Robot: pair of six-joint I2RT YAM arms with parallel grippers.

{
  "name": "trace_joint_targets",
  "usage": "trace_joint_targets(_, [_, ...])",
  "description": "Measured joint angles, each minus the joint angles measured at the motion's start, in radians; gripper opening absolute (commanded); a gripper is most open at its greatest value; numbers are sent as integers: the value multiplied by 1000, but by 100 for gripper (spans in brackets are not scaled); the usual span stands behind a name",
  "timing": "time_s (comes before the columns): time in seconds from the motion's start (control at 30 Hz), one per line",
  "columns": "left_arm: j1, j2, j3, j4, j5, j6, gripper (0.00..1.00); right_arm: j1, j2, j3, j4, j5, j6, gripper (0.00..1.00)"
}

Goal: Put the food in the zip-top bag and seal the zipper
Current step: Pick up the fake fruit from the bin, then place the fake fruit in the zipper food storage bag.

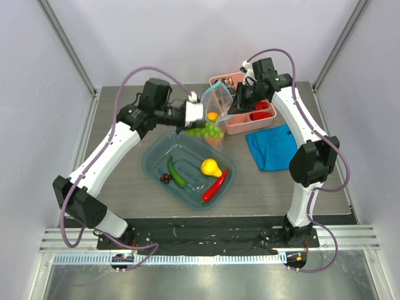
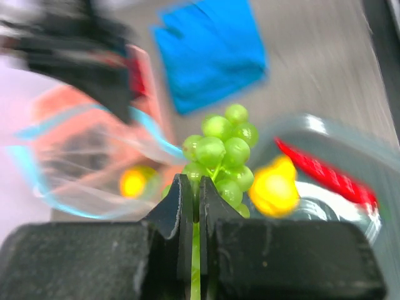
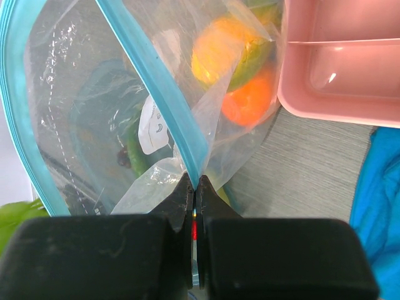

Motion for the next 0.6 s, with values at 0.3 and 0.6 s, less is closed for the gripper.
trace_joint_targets(0.3, [-21, 132, 98, 631, -214, -674, 0, 0, 0, 6, 0, -10, 1, 1])
trace_joint_targets(0.6, [-29, 280, 50, 815, -426, -919, 0, 0, 0, 26, 0, -15, 2, 1])
